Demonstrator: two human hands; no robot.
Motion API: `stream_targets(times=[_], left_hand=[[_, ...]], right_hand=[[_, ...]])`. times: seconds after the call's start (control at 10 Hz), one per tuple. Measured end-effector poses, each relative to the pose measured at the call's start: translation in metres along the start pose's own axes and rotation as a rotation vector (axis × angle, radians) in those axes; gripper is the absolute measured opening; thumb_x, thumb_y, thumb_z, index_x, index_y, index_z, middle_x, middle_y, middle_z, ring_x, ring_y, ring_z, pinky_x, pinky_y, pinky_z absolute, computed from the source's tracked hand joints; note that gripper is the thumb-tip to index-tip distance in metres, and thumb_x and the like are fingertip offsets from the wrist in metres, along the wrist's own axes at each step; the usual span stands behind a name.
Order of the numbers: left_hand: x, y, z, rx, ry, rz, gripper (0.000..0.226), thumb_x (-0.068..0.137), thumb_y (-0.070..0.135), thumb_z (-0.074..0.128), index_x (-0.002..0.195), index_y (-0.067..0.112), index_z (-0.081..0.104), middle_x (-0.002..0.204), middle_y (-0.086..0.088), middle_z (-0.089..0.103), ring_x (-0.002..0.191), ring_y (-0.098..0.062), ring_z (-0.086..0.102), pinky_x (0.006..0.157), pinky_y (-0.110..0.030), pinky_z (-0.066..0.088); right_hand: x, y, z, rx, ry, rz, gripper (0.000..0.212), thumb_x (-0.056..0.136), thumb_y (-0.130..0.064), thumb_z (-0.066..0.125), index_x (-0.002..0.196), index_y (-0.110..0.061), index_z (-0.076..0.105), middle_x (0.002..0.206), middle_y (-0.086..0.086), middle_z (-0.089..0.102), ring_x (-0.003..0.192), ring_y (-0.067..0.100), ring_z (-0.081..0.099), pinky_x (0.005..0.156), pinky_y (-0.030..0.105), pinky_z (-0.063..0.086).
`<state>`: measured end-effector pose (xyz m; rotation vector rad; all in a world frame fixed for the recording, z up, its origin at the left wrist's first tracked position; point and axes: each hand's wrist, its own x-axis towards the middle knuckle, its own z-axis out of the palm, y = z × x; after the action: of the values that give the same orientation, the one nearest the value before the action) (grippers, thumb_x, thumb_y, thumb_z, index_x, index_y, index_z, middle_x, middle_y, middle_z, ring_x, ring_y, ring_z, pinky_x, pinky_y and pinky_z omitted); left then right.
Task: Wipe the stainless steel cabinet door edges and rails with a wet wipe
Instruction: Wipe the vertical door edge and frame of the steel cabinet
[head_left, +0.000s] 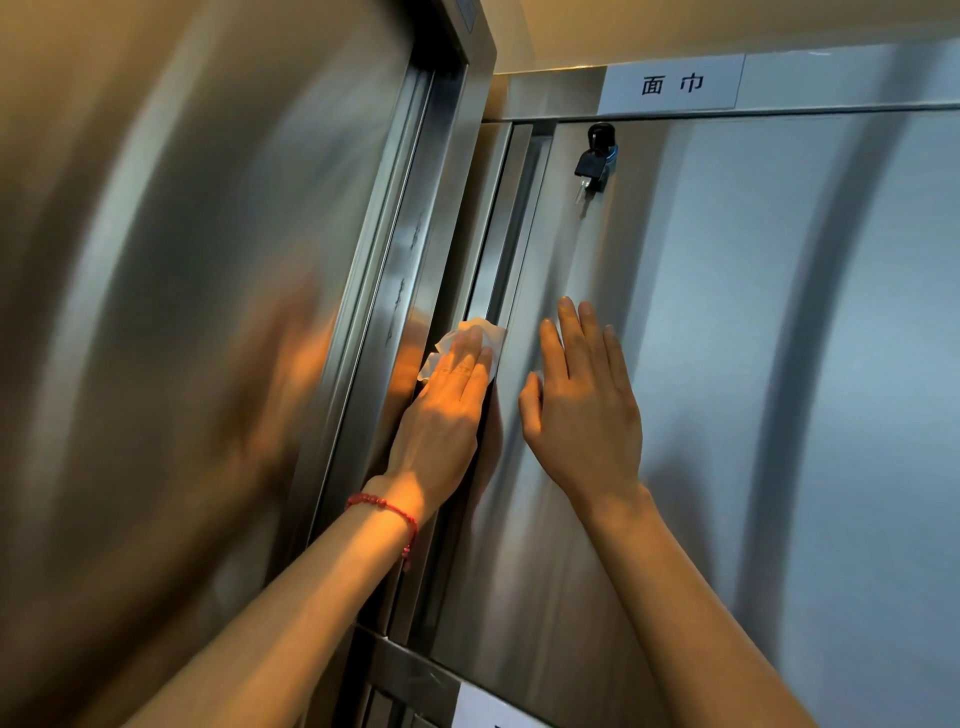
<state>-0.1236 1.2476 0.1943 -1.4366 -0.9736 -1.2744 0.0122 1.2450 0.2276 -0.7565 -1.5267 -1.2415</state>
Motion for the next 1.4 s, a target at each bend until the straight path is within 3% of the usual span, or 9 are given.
stream_targets(times=[0.6,0.8,0.9,1.0,1.1,1.2,1.3,1.4], left_hand=[[-0.013,0.001,0.001,-0.014,0.013,-0.035,0.046,0.084,-0.006,0.025,0.12,-0.015,0.051,0.127,-0.031,0.05,0.118,-0.041,0.049,0.098,-0.057,0.026],[-0.031,0.008,-0.001,-0.041,-0.003,-0.062,0.046,0.084,-0.007,0.024,0.119,-0.015,0.052,0.127,-0.031,0.05,0.118,-0.042,0.05,0.099,-0.054,0.032],[-0.025,0.008,-0.004,-0.038,-0.008,-0.076,0.046,0.082,-0.008,0.024,0.117,-0.016,0.053,0.125,-0.032,0.051,0.115,-0.043,0.051,0.111,-0.034,0.022],[-0.023,0.007,-0.004,-0.027,0.004,-0.084,0.045,0.084,-0.007,0.024,0.118,-0.016,0.053,0.125,-0.032,0.051,0.116,-0.043,0.05,0.113,-0.028,0.01],[-0.031,0.009,-0.001,-0.023,0.004,-0.077,0.045,0.085,-0.007,0.024,0.119,-0.016,0.052,0.126,-0.032,0.051,0.117,-0.043,0.05,0.105,-0.047,0.027],[-0.037,0.009,-0.001,-0.035,-0.003,-0.074,0.046,0.083,-0.008,0.024,0.118,-0.016,0.052,0.125,-0.032,0.051,0.116,-0.043,0.05,0.097,-0.055,0.031],[-0.038,0.007,-0.001,-0.044,-0.025,-0.075,0.045,0.085,-0.008,0.023,0.119,-0.015,0.052,0.127,-0.031,0.05,0.118,-0.042,0.05,0.11,-0.037,0.026],[-0.037,0.006,-0.001,-0.035,-0.038,-0.086,0.044,0.087,-0.007,0.024,0.121,-0.014,0.051,0.128,-0.03,0.05,0.12,-0.04,0.049,0.113,-0.031,0.01]], right_hand=[[0.0,0.0,0.0,0.008,-0.001,0.007,0.048,0.086,-0.016,0.057,0.131,0.002,0.051,0.141,0.022,0.043,0.134,0.035,0.036,0.111,0.045,0.028],[0.0,0.0,0.0,0.012,0.003,0.003,0.048,0.087,-0.016,0.057,0.13,0.003,0.051,0.14,0.022,0.044,0.134,0.036,0.037,0.111,0.046,0.029],[0.0,0.0,0.001,0.012,0.004,0.003,0.048,0.087,-0.016,0.056,0.131,0.003,0.051,0.14,0.022,0.044,0.134,0.035,0.037,0.111,0.045,0.027],[0.0,0.0,0.002,0.007,0.012,0.001,0.048,0.086,-0.016,0.055,0.131,0.002,0.051,0.14,0.022,0.044,0.134,0.035,0.037,0.111,0.044,0.026],[0.0,0.0,0.002,0.009,0.014,0.003,0.048,0.086,-0.016,0.056,0.131,0.002,0.051,0.14,0.022,0.044,0.134,0.034,0.037,0.111,0.045,0.027],[0.0,0.0,0.001,0.012,0.006,0.008,0.048,0.086,-0.016,0.057,0.131,0.002,0.051,0.14,0.022,0.044,0.134,0.035,0.037,0.112,0.044,0.025],[0.0,0.0,0.001,0.015,0.004,0.004,0.048,0.086,-0.016,0.057,0.13,0.003,0.052,0.14,0.022,0.044,0.134,0.035,0.037,0.111,0.045,0.025],[0.0,0.0,0.001,0.011,0.004,0.003,0.048,0.086,-0.015,0.057,0.13,0.003,0.051,0.14,0.022,0.044,0.133,0.036,0.038,0.111,0.046,0.027]])
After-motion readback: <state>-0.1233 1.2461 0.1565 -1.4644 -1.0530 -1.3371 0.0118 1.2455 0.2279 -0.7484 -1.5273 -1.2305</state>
